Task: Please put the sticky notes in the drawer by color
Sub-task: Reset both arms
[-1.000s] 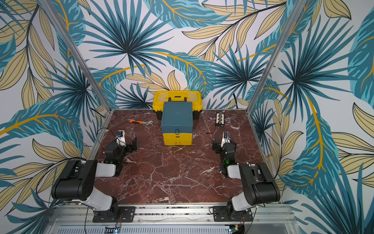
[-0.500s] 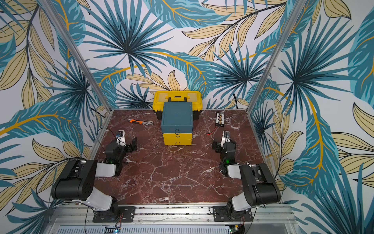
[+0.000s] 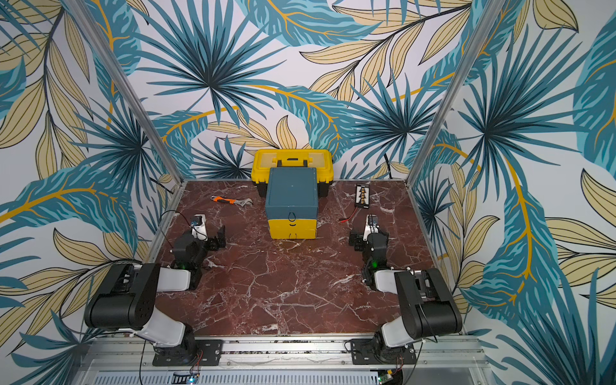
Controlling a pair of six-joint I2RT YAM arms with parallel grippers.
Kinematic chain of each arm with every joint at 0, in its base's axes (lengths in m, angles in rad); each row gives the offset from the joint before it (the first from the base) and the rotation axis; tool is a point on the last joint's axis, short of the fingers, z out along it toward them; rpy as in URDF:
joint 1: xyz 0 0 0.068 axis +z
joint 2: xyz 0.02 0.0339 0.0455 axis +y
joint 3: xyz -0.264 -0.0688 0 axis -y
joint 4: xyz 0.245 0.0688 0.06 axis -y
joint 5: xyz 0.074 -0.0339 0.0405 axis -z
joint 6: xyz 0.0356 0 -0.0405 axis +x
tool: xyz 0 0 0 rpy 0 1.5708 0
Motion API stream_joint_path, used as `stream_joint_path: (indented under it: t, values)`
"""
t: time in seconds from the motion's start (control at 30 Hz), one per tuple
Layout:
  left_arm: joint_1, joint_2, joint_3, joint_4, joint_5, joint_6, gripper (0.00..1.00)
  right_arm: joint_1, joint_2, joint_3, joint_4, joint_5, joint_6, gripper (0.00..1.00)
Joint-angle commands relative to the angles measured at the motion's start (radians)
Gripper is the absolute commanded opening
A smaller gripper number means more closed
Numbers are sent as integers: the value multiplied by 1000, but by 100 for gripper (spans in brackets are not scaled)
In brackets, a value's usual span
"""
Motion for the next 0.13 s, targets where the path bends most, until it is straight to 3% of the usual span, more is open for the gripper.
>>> stream_joint_path:
  t: [0.0, 0.1]
  values:
    - [8, 3, 1, 17, -2, 2, 100, -4, 1, 9, -19, -10, 4, 99]
    - [8, 2, 1, 17, -2, 1, 100, -4, 0, 7, -17, -11, 4, 99]
